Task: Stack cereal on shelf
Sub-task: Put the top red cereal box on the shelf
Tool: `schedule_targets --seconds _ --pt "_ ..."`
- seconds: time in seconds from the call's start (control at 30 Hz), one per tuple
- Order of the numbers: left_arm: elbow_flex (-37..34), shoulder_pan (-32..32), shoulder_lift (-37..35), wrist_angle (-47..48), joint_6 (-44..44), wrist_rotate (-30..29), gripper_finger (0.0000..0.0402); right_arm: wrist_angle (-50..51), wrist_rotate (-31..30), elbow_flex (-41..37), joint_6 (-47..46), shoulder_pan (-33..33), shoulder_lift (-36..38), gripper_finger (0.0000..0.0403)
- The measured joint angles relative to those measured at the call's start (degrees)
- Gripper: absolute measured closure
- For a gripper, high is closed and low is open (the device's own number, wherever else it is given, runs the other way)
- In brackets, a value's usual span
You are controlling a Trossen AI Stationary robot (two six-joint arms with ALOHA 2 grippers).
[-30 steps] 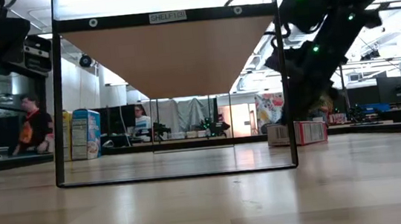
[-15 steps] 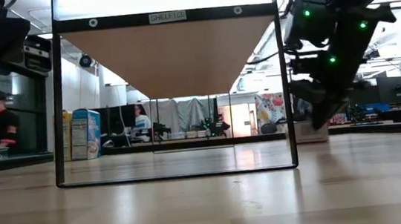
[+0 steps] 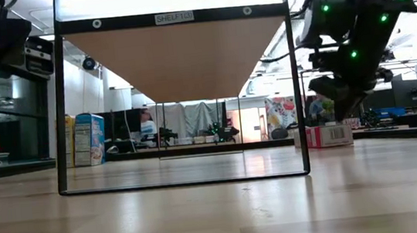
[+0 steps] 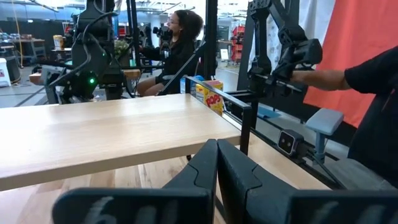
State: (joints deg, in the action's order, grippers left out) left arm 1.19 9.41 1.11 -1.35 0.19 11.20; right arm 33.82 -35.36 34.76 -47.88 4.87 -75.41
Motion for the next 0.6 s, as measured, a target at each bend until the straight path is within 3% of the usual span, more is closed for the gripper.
schedule_targets --seconds 0.33,0.43,0.6 --pt "0.0 0.0 0.0 0.0 0.0 0.0 0.0398 -2.2 -8.7 -0.7 -6.7 -4.4 2.7 0.0403" --pt "0.0 0.0 0.0 0.0 0.0 0.0 0.0398 -9.7 -9.6 -5.9 -9.2 -4.3 3.1 0.0403" --pt "0.0 0.0 0.0 0.0 0.0 0.0 0.0398 -30.7 -9.2 -15.5 -9.2 -4.7 4.7 0.0403"
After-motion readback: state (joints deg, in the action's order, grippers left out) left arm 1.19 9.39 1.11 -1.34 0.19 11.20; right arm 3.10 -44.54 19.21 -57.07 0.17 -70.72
